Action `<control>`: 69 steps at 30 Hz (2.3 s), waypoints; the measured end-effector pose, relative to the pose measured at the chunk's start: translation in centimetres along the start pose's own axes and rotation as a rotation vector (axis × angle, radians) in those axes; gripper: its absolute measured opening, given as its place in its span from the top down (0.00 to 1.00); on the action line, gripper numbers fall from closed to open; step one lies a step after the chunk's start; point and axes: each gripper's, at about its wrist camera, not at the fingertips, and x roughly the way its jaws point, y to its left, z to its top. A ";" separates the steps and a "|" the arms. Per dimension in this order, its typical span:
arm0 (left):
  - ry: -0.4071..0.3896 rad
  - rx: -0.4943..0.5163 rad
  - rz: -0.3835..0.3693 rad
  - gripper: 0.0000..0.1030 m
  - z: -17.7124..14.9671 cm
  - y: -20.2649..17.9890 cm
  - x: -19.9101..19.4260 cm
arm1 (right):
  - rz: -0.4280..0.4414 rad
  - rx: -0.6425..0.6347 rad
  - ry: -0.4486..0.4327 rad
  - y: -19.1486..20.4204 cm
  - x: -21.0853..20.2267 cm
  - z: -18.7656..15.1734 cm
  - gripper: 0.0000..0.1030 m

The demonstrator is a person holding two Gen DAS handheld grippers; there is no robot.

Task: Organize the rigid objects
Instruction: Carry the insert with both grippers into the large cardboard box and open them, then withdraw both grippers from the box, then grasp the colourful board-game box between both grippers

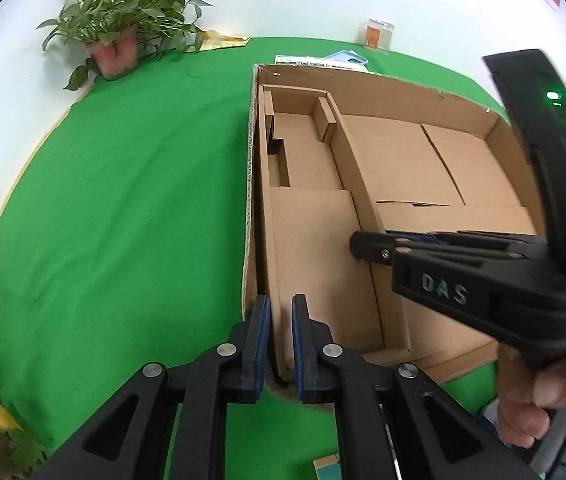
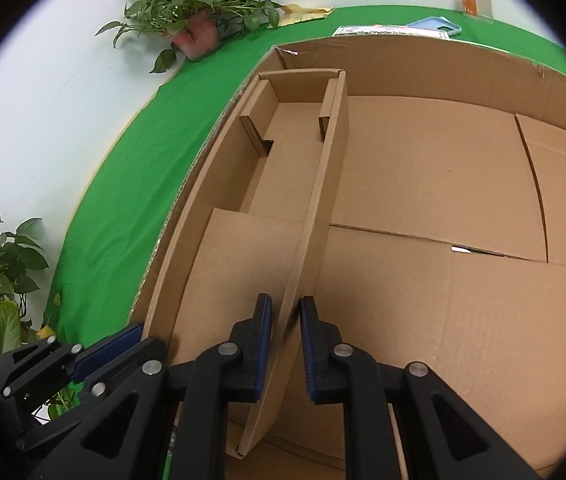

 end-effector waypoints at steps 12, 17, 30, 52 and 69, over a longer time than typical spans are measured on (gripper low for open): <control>-0.314 -0.022 0.022 0.45 -6.7 -1.3 -11.1 | -0.027 0.020 -0.171 -1.3 -8.3 -3.5 0.39; -0.566 -0.086 0.047 0.01 -12.1 -2.4 -18.1 | -0.145 0.027 -0.405 -4.1 -18.4 -11.5 0.21; -0.457 -0.032 0.002 0.01 -22.6 -9.1 -18.7 | -0.347 -0.008 -0.422 -5.5 -22.0 -25.6 0.20; -0.220 -0.045 -0.155 0.01 -23.7 -3.0 -12.2 | 0.045 -0.116 -0.315 -2.7 -19.2 -33.9 0.16; 0.158 0.035 -0.469 0.17 -26.5 -6.1 -6.9 | 0.090 -0.011 -0.163 -1.7 -14.7 -34.6 0.29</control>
